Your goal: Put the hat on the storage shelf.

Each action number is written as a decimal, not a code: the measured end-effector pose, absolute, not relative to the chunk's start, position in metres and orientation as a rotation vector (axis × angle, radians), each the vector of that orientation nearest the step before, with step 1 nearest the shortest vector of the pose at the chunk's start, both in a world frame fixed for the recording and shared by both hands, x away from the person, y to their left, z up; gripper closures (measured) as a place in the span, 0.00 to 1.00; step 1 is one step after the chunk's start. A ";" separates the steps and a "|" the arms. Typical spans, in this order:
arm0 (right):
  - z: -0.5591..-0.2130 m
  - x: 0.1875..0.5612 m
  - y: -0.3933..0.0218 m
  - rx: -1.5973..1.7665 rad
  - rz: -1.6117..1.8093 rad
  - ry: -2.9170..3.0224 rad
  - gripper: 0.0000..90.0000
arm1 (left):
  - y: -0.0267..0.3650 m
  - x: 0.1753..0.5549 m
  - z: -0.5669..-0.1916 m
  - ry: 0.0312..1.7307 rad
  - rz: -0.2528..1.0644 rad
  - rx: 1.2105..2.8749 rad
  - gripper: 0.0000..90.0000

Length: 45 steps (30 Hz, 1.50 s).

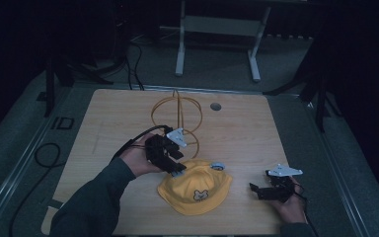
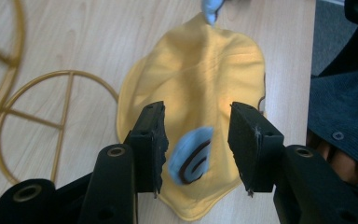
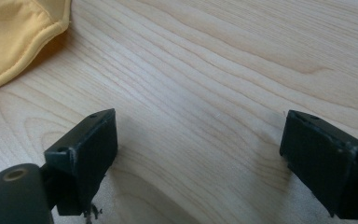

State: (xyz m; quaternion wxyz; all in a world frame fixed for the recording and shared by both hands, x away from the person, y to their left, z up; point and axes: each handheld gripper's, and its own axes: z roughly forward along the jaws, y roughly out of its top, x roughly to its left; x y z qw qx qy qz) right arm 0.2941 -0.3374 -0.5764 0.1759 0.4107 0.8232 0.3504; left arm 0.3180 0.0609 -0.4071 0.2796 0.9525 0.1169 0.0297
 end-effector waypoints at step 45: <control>-0.576 0.294 -0.337 1.166 0.992 2.332 0.12 | 0.010 0.323 -0.434 0.236 0.094 2.730 0.93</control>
